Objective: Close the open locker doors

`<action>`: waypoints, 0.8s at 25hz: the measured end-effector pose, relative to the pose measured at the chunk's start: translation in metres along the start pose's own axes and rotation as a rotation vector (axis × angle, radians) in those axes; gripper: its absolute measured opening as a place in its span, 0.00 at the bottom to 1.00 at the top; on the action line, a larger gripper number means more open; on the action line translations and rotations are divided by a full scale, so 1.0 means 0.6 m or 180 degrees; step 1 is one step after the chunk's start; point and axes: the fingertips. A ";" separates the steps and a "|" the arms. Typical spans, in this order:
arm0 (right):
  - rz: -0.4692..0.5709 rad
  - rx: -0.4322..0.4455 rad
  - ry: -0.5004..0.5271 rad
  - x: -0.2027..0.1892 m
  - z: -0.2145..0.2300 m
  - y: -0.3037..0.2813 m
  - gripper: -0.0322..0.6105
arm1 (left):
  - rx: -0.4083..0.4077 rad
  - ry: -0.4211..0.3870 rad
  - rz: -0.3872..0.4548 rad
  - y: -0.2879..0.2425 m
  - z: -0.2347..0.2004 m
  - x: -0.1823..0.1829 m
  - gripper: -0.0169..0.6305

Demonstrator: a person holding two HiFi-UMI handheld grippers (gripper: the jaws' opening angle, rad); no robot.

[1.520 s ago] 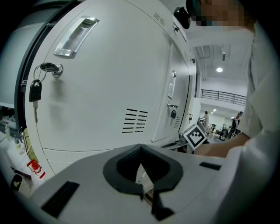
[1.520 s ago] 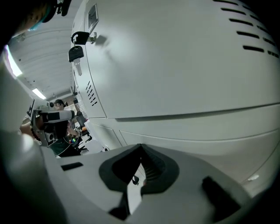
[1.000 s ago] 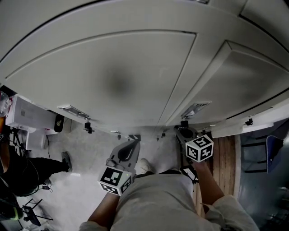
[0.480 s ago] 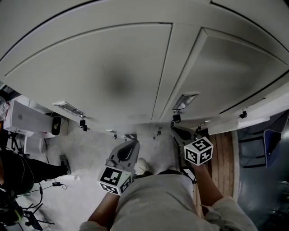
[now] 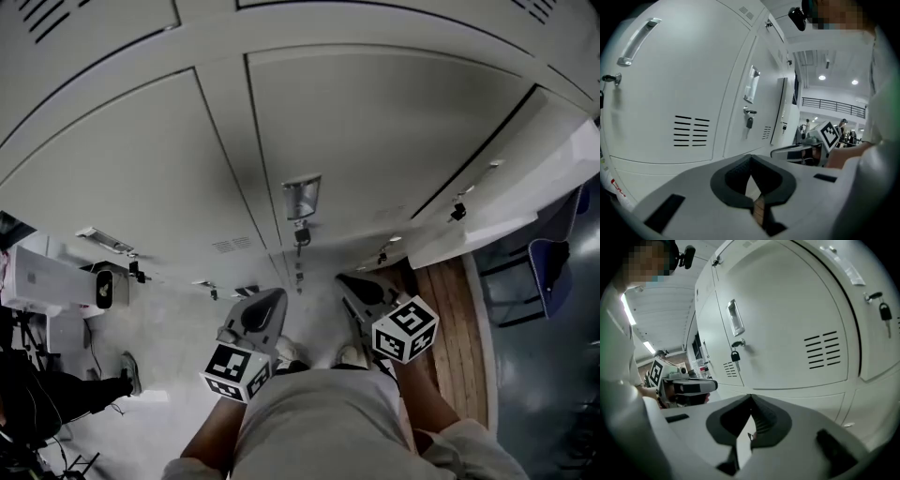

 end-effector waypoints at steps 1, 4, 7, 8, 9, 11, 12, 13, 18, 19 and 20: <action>0.0026 -0.0019 0.0003 0.004 0.002 0.014 0.09 | -0.0035 -0.0012 -0.0001 -0.009 0.011 0.002 0.05; 0.0075 -0.0075 0.0005 0.008 0.011 0.051 0.09 | -0.0109 -0.0056 -0.0006 -0.034 0.043 0.008 0.05; 0.0136 -0.0065 -0.0056 0.012 0.015 0.084 0.09 | -0.0177 -0.0152 -0.0019 -0.056 0.077 0.015 0.05; 0.0178 -0.0040 -0.0104 0.015 0.016 0.095 0.09 | -0.0203 -0.0164 -0.0016 -0.063 0.088 0.018 0.05; 0.0220 -0.0015 -0.0147 0.019 0.016 0.105 0.09 | -0.0231 -0.0159 -0.0009 -0.069 0.099 0.020 0.05; 0.0274 0.0013 -0.0156 0.025 0.018 0.123 0.09 | -0.0275 -0.0151 0.0003 -0.082 0.117 0.024 0.05; 0.0285 0.0017 -0.0133 0.026 0.019 0.131 0.09 | -0.0287 -0.0172 0.0002 -0.089 0.126 0.026 0.05; 0.0292 0.0021 -0.0112 0.027 0.020 0.138 0.09 | -0.0297 -0.0205 -0.0001 -0.095 0.134 0.029 0.05; 0.0280 0.0031 -0.0090 0.021 0.032 0.162 0.09 | -0.0378 -0.0284 -0.0023 -0.124 0.171 0.035 0.05; 0.0267 0.0045 -0.0096 0.019 0.032 0.167 0.09 | -0.0380 -0.0281 -0.0043 -0.127 0.179 0.032 0.05; 0.0260 0.0058 -0.0094 0.017 0.031 0.173 0.09 | -0.0379 -0.0277 -0.0061 -0.128 0.186 0.029 0.05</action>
Point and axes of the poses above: the fingertips, and each gripper's own axes: y backward along the fingers, z to its right, x out of its top, and after that the axes turned 10 degrees about -x, right-handed
